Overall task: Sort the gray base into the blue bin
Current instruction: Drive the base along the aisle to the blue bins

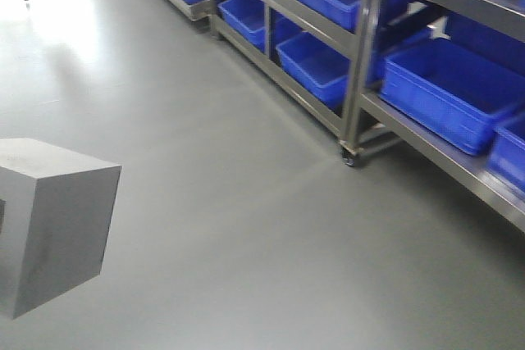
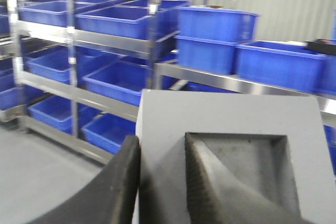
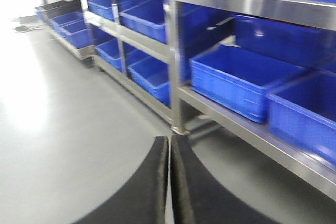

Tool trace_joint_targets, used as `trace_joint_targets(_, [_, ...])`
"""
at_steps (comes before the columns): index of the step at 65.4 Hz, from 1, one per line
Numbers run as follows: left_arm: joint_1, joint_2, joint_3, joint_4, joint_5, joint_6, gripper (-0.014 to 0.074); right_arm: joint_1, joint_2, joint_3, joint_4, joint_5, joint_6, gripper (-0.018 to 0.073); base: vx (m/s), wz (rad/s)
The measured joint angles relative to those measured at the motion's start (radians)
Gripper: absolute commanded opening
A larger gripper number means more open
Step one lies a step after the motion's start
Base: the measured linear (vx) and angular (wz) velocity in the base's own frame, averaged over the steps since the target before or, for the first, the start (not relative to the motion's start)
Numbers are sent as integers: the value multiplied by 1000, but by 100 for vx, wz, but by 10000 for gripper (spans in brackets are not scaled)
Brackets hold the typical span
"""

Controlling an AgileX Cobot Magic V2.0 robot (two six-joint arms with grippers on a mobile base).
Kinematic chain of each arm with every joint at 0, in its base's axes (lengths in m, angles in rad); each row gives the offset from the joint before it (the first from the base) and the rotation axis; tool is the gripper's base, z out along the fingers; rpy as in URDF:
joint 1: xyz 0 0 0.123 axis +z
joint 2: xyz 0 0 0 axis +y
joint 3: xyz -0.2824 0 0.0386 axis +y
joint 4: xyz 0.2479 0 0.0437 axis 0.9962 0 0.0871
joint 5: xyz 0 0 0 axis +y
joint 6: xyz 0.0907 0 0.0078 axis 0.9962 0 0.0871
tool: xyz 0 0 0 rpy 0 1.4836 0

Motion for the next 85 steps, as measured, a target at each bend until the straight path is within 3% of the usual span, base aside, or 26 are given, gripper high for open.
trace_joint_targets(55, [0,0,1,0,0,0,-6,0,0,0,0,0,0,-5,49,42])
trace_joint_targets(85, [0,0,1,0,0,0,-6,0,0,0,0,0,0,-5,57,19])
